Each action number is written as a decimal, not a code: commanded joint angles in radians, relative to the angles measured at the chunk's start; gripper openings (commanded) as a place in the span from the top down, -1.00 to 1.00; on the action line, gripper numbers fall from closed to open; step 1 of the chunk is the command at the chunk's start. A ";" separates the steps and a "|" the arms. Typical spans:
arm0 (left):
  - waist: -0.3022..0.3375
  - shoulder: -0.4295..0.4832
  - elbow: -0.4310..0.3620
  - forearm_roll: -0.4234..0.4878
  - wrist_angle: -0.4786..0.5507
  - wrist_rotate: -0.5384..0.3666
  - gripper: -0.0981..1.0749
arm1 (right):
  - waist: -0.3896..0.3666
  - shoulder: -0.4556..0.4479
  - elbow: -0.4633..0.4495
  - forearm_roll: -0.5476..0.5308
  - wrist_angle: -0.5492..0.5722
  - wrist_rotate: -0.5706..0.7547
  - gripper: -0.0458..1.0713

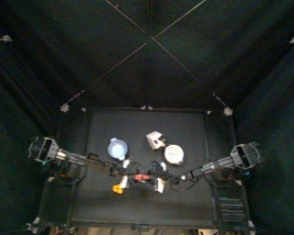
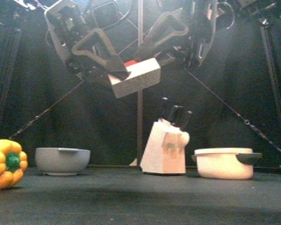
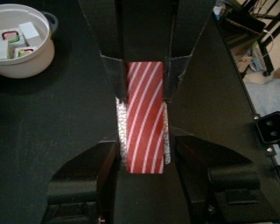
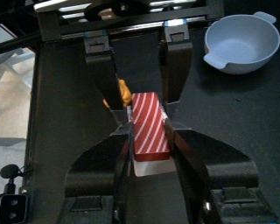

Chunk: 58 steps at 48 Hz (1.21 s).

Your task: Grab salmon sushi with both hands

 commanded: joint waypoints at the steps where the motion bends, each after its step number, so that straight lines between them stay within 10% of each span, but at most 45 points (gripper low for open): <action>1: 0.006 -0.023 -0.008 0.003 -0.023 0.002 0.30 | -0.002 -0.017 -0.014 0.000 -0.002 -0.002 -0.30; 26: 0.018 -0.038 0.009 0.002 -0.041 0.002 0.30 | -0.002 -0.017 -0.017 0.000 0.000 -0.002 -0.29; 41: 0.018 -0.038 0.012 0.002 -0.048 0.002 0.30 | -0.005 -0.021 -0.014 0.005 0.000 0.002 0.21; 58: 0.028 -0.038 0.018 0.002 -0.051 0.002 0.30 | -0.008 -0.028 -0.012 0.029 -0.002 -0.002 0.22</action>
